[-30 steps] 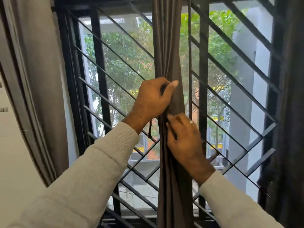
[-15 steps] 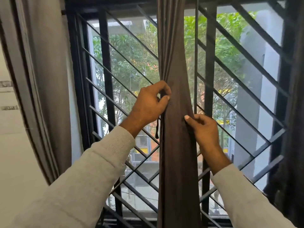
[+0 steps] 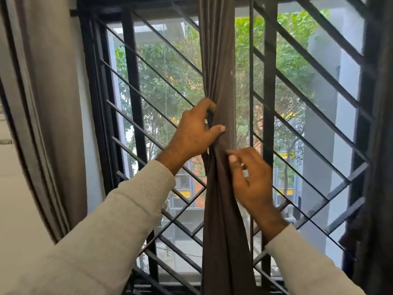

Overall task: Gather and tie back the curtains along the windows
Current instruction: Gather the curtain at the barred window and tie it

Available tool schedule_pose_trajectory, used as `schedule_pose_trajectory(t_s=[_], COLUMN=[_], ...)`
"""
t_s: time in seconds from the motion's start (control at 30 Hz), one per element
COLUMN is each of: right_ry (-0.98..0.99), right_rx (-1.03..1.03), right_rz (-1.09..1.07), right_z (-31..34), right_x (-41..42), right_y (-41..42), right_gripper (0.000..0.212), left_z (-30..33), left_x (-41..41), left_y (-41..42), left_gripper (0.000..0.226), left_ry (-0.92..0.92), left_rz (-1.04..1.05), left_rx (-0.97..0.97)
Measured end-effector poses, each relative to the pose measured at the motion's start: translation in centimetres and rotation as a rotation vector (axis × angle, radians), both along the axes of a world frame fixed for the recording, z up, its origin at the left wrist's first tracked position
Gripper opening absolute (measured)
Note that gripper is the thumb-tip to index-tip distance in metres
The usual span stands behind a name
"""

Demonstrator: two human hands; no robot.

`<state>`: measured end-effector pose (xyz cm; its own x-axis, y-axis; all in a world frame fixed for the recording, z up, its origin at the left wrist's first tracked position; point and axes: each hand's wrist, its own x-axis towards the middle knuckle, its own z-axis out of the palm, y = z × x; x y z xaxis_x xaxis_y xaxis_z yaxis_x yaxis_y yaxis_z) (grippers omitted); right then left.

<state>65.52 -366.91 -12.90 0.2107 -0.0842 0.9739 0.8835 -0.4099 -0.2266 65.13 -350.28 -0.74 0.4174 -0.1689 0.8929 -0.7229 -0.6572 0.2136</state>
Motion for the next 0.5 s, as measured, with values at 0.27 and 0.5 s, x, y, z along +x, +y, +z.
schedule_pose_trajectory(t_s=[0.27, 0.5], right_ry=[0.840, 0.400], right_rx=[0.257, 0.365], right_rz=[0.517, 0.037], right_z=[2.3, 1.1], right_x=[3.4, 2.1], right_y=[-0.4, -0.6], right_gripper=[0.035, 0.008], left_z=[0.0, -0.9], left_x=[-0.4, 0.2], left_y=[0.8, 1.4], left_gripper=[0.062, 0.050], left_ry=[0.232, -0.079], left_rz=[-0.398, 0.066], left_rx=[-0.215, -0.054])
